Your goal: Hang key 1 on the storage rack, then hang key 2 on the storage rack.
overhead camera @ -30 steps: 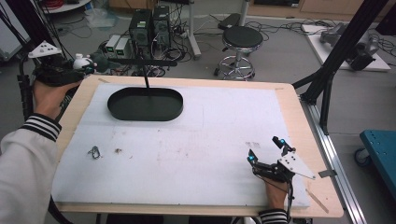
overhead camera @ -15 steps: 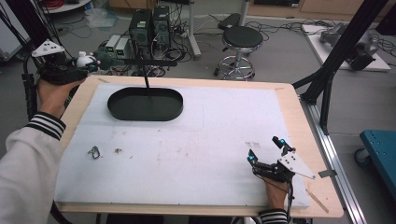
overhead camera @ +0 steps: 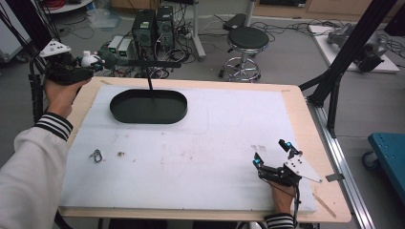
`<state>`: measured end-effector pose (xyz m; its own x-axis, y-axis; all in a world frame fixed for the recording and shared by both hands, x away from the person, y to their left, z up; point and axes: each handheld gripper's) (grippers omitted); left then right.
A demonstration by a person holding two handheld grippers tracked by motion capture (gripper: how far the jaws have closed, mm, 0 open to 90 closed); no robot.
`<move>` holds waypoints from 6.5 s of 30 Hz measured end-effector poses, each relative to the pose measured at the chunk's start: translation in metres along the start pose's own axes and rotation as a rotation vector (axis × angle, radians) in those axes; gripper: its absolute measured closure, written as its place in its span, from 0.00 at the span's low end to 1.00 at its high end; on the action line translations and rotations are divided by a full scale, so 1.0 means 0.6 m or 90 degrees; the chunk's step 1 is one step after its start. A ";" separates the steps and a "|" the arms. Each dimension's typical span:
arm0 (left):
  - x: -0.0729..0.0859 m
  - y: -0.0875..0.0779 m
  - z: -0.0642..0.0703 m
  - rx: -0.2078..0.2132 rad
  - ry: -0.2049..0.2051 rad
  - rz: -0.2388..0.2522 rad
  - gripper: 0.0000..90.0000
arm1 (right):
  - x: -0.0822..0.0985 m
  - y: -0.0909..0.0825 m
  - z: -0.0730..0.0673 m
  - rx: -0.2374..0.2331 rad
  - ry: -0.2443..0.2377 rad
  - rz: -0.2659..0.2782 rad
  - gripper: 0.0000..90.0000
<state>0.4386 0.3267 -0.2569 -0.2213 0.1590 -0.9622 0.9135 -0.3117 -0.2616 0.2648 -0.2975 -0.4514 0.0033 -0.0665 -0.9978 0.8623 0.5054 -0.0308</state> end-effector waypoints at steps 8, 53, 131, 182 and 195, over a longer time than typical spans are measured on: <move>0.003 0.007 -0.008 -0.010 0.000 -0.002 0.59 | 0.000 0.000 0.000 0.001 -0.001 -0.001 0.01; 0.095 0.027 -0.026 -0.009 0.014 -0.099 0.59 | 0.001 0.000 -0.001 0.005 0.000 -0.007 0.01; 0.209 -0.130 0.125 0.228 0.042 0.057 0.02 | 0.002 0.001 -0.001 -0.006 -0.003 -0.010 0.01; 0.278 -0.170 0.048 0.201 0.166 -0.144 0.02 | 0.002 0.001 -0.001 -0.003 -0.001 -0.007 0.01; 0.315 -0.165 0.035 0.178 0.185 -0.221 0.02 | 0.002 0.001 -0.001 -0.002 0.000 -0.009 0.01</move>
<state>0.2991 0.3681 -0.4144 -0.3540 0.5383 -0.7648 0.6687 -0.4261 -0.6093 0.2649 -0.2967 -0.4525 -0.0090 -0.0742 -0.9972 0.8606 0.5072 -0.0455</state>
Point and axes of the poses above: each handheld gripper's, and its own axes: y roughly forward along the jaws, x roughly out of its underside, z roughly to its right, and after that the axes turned 4 degrees about -x, right-handed
